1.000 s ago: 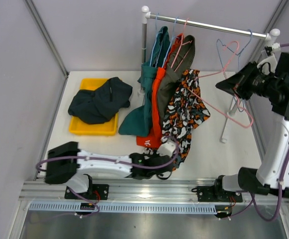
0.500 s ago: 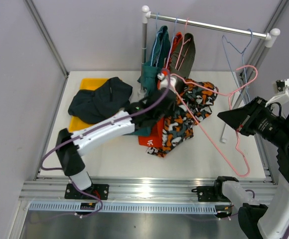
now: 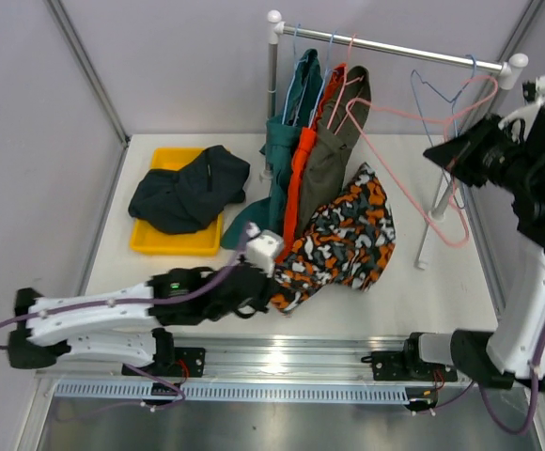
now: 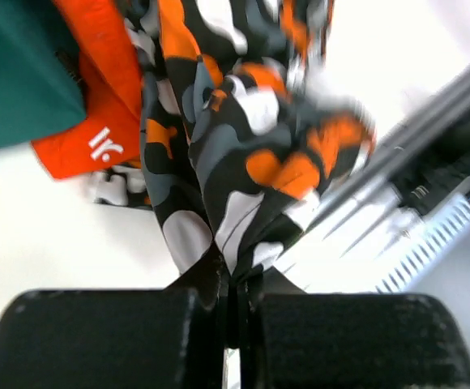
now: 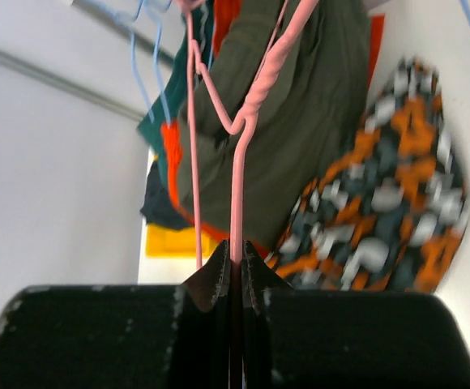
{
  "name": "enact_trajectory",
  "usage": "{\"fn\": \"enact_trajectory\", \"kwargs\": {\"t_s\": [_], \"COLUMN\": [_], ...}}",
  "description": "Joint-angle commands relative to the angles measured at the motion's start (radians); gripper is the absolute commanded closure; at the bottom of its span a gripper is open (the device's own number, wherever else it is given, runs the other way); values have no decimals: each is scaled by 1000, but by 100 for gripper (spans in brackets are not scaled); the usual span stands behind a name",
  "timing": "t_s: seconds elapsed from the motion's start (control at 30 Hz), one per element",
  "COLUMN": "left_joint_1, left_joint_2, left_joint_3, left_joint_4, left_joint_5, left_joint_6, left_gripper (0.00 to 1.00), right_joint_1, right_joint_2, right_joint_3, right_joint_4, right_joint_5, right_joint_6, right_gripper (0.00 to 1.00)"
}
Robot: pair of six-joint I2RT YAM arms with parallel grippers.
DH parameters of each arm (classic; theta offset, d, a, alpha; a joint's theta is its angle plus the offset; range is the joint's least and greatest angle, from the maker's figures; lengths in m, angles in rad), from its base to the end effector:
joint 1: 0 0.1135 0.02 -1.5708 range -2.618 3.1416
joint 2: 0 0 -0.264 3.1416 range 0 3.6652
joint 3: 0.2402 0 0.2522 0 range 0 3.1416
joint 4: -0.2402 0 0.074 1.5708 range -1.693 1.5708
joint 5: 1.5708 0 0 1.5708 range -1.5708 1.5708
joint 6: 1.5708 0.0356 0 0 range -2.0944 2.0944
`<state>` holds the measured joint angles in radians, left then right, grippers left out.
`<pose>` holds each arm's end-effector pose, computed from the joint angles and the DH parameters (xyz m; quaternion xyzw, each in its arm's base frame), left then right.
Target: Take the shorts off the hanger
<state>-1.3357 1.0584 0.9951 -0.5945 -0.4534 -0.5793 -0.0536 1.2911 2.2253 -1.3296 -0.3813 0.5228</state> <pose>0.0670 -0.2130 0.3232 0.2309 0.8494 -0.2351 0.4122 0.1438 0.0056 0.5587 0.1315 0.8133 0.2799 0.4928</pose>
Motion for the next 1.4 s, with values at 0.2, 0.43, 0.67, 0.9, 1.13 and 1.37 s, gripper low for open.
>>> {"fn": "enact_trajectory", "kwargs": {"t_s": [0.2, 0.43, 0.67, 0.9, 1.13, 1.37], "left_joint_1": [-11, -11, -11, -11, -11, -11], "left_joint_2": [-327, -299, -281, -288, -302, -258], "left_joint_3": [302, 373, 445, 435, 415, 508], "left_joint_4": [-404, -397, -366, -360, -361, -375], "left_joint_5": [-320, -347, -354, -376, -384, -409], "left_joint_6": [-59, 4, 53, 67, 56, 108], "left_gripper": [100, 100, 100, 100, 100, 100], "right_joint_1": [1, 6, 67, 141, 143, 132], "right_joint_2": [203, 295, 350, 444, 487, 329], "right_joint_3": [195, 261, 195, 204, 163, -91], "right_joint_4": [139, 141, 242, 293, 299, 359], "right_joint_5": [156, 265, 354, 424, 472, 524], "right_joint_6": [-56, -119, -142, -173, -204, -210], "right_gripper": [100, 100, 100, 100, 100, 100]}}
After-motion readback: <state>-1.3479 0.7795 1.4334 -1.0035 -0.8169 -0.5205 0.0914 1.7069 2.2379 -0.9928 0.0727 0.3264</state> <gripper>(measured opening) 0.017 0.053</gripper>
